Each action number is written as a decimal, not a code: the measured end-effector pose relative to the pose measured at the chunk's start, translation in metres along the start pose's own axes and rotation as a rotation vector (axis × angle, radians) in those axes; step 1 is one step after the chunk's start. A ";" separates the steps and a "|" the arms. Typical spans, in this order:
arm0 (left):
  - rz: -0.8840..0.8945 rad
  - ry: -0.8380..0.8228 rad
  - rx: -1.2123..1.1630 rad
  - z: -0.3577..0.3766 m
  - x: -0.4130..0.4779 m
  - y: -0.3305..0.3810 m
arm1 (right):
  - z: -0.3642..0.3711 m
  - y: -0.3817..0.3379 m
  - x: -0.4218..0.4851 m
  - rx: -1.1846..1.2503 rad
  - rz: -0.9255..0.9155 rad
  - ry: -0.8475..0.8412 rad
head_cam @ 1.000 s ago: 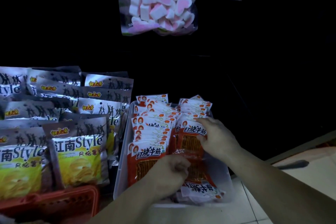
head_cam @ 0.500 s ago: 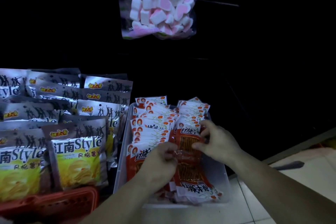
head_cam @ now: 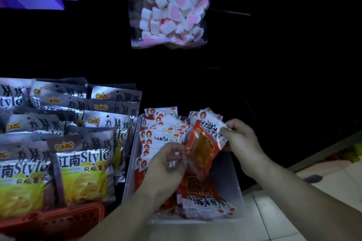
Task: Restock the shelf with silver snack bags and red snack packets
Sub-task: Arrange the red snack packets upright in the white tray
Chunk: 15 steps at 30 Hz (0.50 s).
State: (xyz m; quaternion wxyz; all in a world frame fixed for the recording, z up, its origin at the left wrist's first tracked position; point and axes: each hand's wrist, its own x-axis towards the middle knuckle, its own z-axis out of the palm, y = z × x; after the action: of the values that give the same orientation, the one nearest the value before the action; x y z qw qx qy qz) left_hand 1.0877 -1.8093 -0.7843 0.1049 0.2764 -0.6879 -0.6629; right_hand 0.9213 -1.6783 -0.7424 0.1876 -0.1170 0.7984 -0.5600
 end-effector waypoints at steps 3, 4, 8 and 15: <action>0.086 -0.026 -0.104 -0.001 -0.004 0.013 | -0.014 -0.018 -0.012 0.057 -0.018 -0.124; 0.090 -0.045 -0.130 -0.002 -0.002 0.015 | -0.017 -0.024 -0.017 0.084 -0.015 -0.177; 0.097 -0.026 -0.164 -0.006 -0.001 0.020 | -0.012 -0.029 -0.030 0.232 0.038 -0.200; 0.079 0.088 -0.173 -0.005 -0.009 0.022 | 0.018 0.003 -0.051 0.169 0.076 -0.222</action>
State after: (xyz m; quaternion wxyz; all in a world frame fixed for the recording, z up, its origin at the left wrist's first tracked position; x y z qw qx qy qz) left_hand 1.0926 -1.8096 -0.7605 0.1847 0.2679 -0.6331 -0.7023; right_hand 0.9748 -1.6721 -0.7419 0.3050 -0.1319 0.7264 -0.6015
